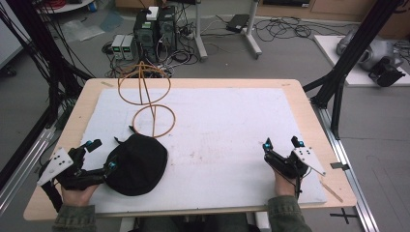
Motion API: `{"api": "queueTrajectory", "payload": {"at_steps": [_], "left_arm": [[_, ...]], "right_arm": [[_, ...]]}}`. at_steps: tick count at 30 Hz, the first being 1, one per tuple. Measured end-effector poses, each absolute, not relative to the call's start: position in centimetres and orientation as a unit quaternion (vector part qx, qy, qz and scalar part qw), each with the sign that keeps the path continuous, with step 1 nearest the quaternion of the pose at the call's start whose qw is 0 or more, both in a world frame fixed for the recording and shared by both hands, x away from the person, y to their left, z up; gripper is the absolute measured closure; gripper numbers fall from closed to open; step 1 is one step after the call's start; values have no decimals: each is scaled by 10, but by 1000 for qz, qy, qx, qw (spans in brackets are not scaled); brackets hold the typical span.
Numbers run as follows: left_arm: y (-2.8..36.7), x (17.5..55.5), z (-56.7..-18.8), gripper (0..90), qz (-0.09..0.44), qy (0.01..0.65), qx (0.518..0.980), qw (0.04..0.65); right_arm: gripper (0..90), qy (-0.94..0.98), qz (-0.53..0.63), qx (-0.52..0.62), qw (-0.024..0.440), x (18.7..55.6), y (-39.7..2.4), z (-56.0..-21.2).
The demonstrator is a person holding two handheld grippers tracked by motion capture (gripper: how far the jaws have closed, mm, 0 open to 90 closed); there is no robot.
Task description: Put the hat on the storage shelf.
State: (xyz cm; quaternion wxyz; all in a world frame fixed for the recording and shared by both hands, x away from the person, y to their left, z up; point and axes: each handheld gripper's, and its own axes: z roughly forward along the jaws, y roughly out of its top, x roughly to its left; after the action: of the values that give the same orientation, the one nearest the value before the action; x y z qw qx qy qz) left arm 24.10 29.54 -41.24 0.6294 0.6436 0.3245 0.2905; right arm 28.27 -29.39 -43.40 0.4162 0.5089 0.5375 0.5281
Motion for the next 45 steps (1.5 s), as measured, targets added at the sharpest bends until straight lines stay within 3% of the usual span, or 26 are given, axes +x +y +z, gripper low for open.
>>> {"api": "queueTrajectory", "payload": {"at_steps": [34, 39, 43, 45], "left_arm": [[279, 246, -440, 163, 244, 333, 697, 587], [276, 244, -440, 338, 253, 325, 702, 581], [277, 242, -439, 562, 259, 323, 704, 576], [277, 242, -438, 717, 258, 320, 705, 578]], "right_arm": [[64, 533, 532, 515, 411, 283, -295, -435], [64, 532, 532, 516, 411, 284, -296, -435], [65, 530, 533, 518, 409, 284, -296, -435], [64, 528, 534, 519, 408, 284, -297, -435]]}}
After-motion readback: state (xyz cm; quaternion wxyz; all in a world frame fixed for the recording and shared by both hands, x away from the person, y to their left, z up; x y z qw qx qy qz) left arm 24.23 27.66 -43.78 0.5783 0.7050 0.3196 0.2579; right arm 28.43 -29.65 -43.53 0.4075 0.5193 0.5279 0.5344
